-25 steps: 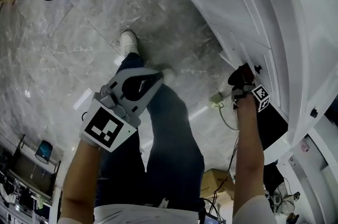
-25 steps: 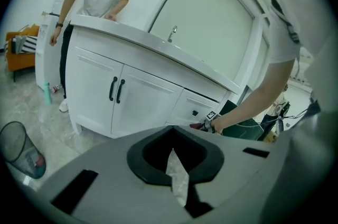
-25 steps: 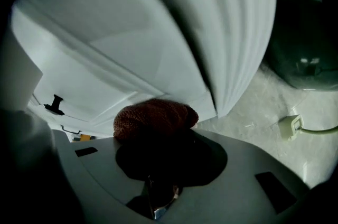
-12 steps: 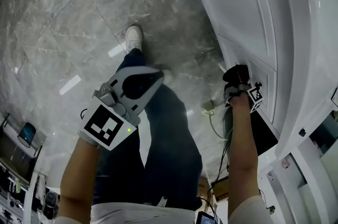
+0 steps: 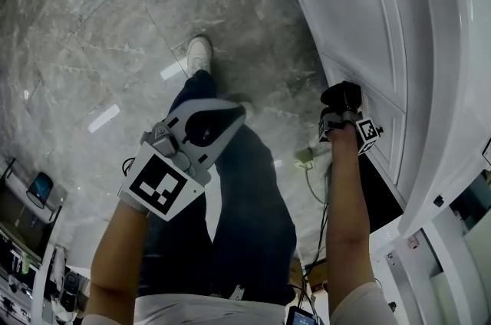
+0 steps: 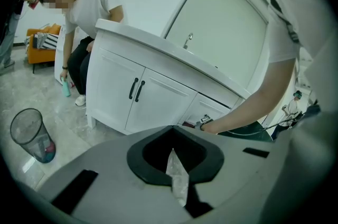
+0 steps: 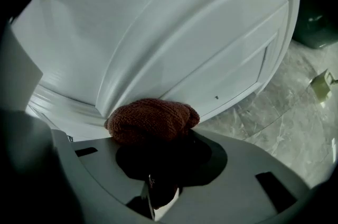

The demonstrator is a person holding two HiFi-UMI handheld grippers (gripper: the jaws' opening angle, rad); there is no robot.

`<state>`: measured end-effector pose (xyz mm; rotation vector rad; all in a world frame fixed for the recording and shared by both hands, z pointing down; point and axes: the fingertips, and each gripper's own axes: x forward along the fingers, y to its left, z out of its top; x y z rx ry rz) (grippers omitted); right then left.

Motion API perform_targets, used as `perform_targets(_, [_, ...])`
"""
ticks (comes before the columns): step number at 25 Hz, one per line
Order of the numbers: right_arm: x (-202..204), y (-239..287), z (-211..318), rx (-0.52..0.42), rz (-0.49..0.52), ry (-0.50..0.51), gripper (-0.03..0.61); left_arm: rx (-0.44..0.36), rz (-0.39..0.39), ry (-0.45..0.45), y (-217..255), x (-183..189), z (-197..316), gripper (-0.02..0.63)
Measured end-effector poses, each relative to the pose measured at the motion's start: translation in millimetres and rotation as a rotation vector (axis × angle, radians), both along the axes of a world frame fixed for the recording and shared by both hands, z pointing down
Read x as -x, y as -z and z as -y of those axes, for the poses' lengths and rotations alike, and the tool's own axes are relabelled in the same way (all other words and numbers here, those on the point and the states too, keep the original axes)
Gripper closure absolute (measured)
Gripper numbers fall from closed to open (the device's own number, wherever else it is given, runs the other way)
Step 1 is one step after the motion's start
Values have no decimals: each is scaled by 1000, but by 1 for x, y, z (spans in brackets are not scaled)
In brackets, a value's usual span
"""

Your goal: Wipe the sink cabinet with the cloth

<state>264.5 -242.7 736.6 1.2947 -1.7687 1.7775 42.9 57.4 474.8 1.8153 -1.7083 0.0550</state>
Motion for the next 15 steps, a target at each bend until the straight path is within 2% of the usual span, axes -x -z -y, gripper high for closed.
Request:
perform_targets(7, [47, 0, -4, -23, 29, 29, 479, -2, 4, 10, -1, 6, -1, 603])
perform_targets(15, [48, 3, -9, -71, -15, 113, 479, -6, 10, 69, 2, -2, -19, 603])
